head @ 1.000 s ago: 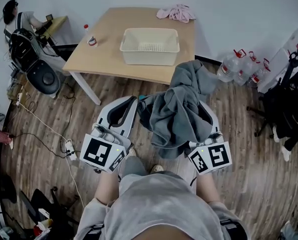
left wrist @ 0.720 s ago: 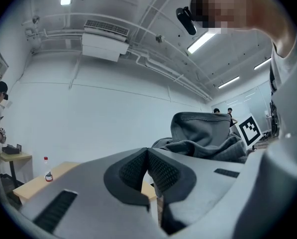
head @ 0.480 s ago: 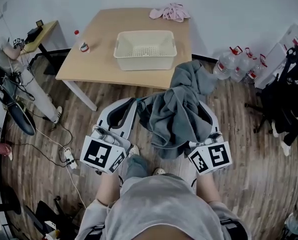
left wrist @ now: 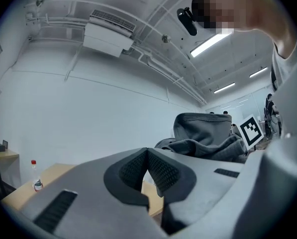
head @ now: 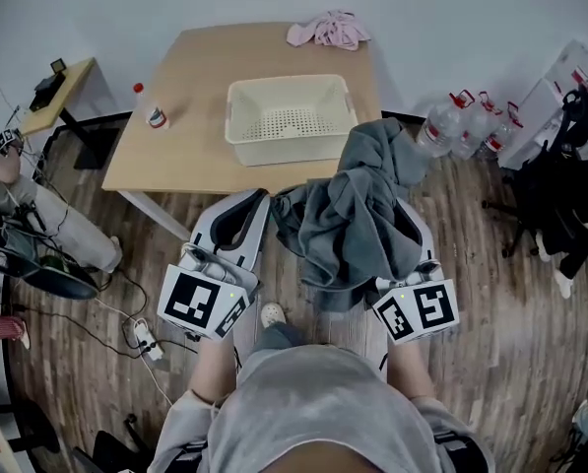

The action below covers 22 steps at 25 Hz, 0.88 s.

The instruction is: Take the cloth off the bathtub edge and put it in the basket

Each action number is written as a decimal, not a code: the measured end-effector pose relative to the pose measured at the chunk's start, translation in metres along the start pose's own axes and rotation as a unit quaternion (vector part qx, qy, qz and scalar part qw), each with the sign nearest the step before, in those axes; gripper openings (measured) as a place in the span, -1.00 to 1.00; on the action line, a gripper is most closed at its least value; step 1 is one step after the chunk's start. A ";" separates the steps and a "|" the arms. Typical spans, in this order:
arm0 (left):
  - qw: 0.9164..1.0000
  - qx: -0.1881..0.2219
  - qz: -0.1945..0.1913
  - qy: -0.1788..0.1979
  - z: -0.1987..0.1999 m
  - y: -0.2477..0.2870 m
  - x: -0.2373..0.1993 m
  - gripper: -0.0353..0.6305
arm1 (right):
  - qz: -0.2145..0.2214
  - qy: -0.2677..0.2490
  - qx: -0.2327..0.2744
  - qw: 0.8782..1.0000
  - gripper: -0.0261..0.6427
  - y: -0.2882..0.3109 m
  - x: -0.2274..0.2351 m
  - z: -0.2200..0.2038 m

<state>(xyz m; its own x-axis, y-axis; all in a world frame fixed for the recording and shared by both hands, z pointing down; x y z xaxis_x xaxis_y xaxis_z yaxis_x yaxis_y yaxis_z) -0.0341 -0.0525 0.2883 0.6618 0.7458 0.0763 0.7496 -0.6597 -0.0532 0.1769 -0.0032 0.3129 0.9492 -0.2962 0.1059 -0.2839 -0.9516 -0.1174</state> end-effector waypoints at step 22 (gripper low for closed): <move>0.998 0.000 -0.064 0.000 -0.019 0.032 -0.141 -0.89 | -0.072 0.004 0.008 0.997 -0.44 0.116 -0.035 -0.024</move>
<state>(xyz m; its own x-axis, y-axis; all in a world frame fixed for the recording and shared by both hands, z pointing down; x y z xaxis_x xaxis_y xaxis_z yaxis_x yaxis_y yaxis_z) -0.1037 -0.1802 0.2949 0.5608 0.8238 0.0831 0.8279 -0.5593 -0.0423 0.1070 -0.1053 0.3187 0.9789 -0.1571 0.1306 -0.1422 -0.9830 -0.1164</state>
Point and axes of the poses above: the fingertips, and each gripper's own axes: y forward along the fingers, x to its right, z out of its top, the point moved 6 cm from there along -y, backward along the fingers
